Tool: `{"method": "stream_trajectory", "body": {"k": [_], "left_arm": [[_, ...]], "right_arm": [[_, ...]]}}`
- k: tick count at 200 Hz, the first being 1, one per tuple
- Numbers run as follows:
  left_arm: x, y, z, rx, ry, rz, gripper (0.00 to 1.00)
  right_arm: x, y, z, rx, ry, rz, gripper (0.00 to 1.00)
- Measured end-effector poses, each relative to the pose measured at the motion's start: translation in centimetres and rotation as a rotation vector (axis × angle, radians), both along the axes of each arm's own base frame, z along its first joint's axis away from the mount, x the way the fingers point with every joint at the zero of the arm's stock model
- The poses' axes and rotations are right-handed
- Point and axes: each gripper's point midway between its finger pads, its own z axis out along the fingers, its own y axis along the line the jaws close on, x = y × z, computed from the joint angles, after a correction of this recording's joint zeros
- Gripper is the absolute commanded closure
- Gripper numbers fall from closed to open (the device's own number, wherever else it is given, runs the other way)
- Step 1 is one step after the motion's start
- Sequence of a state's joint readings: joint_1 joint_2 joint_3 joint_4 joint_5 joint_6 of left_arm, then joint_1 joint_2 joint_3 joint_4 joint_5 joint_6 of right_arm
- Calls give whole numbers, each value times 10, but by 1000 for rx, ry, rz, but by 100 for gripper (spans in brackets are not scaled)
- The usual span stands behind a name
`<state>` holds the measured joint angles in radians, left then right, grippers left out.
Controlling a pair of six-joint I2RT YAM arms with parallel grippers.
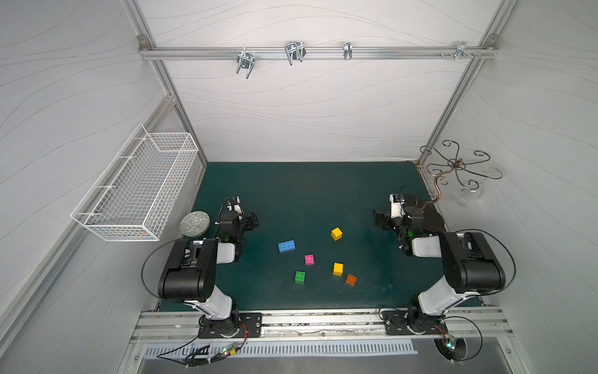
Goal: Assemble the number 4 with lego
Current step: Adjust the lego brick at the center of the board.
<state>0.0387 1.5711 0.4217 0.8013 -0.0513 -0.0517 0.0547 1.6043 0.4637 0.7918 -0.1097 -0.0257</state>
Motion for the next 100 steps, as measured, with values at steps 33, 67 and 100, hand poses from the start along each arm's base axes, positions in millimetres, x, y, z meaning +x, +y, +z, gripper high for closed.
{"method": "stream_trajectory", "body": {"k": [33, 67, 100], "left_arm": [[0, 0, 0, 0, 0, 0, 0], [0, 0, 0, 0, 0, 0, 0], [0, 0, 0, 0, 2, 0, 0]], "right_arm": [[0, -1, 0, 3, 1, -2, 1], [0, -1, 0, 5, 1, -1, 1], [0, -1, 0, 6, 1, 0, 1]]}}
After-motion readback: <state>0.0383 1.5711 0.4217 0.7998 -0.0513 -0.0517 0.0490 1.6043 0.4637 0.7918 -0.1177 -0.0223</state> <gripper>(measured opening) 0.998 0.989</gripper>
